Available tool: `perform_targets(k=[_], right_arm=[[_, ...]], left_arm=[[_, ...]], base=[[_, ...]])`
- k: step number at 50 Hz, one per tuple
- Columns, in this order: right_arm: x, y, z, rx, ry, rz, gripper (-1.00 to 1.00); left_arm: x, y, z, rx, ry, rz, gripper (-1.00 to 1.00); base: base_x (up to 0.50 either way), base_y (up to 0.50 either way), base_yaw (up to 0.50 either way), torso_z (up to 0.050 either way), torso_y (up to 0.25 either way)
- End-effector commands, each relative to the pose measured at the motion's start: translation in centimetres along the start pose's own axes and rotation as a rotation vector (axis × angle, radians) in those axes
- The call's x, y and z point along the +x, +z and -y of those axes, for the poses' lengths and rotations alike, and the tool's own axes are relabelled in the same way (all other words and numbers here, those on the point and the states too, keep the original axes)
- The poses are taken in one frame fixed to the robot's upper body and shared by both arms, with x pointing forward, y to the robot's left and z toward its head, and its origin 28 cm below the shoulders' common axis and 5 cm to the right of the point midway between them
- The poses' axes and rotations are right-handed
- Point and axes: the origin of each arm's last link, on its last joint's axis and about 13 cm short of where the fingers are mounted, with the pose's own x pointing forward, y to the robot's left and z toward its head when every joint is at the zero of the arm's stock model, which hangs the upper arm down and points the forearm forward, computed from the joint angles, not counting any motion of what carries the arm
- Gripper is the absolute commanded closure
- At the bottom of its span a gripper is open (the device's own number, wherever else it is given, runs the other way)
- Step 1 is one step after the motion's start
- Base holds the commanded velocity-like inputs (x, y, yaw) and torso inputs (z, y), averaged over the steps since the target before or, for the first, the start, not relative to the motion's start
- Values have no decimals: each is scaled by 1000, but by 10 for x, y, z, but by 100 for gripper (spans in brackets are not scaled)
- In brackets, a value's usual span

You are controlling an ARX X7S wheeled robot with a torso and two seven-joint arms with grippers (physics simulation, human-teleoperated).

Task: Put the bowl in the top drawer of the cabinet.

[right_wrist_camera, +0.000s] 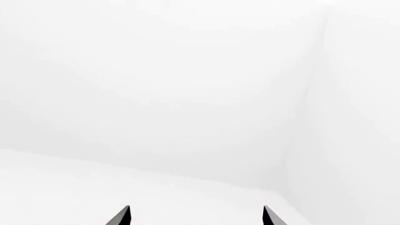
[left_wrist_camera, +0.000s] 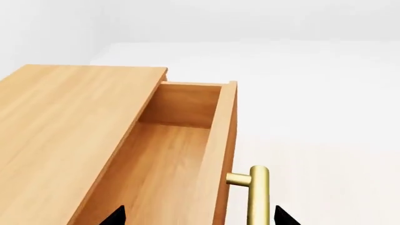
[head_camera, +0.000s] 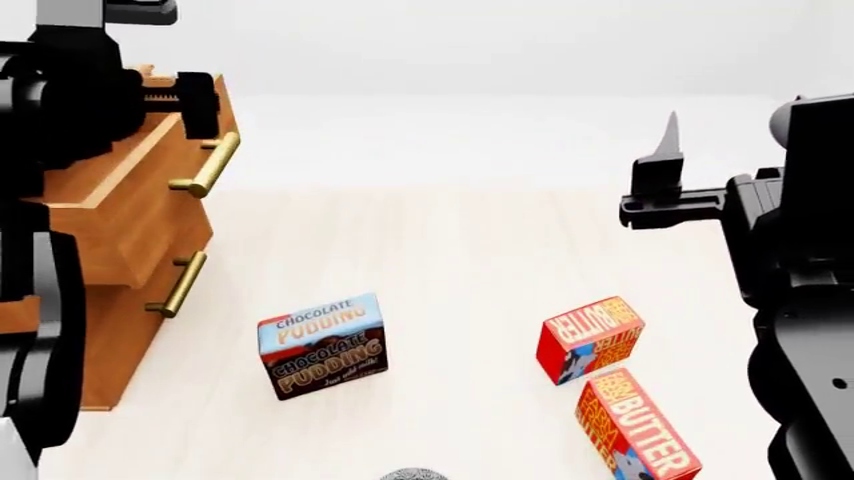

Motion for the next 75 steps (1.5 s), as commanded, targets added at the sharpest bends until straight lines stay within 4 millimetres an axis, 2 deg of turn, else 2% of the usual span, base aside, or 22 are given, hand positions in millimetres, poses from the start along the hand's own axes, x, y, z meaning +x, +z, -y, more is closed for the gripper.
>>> perform_targets(k=[1, 12, 35, 46, 65, 75], right_arm=[[1, -3, -1, -3, 0, -9, -100], [1, -5, -1, -5, -3, -11, -100], [2, -5, -2, -8, -3, -15, -100], [2, -3, -2, -13, -5, -13, -100], [-3, -2, 3, -8, -24, -4, -100], [-4, -1, 6, -3, -29, 0, -100]], left_arm=[[14, -15, 1, 5, 12, -70, -100], [26, -30, 4, 6, -2, -110, -100], [40, -49, 15, 13, -81, -147, -100], [39, -53, 32, 32, -167, -148, -100], [36, -77, 66, 79, -305, -177, -100], [24, -75, 83, 114, -386, -160, -100]], base=[[0, 0, 0, 0, 0], [0, 0, 0, 0, 0], [0, 0, 0, 0, 0], [0, 0, 0, 0, 0], [0, 0, 0, 0, 0], [0, 0, 0, 0, 0]])
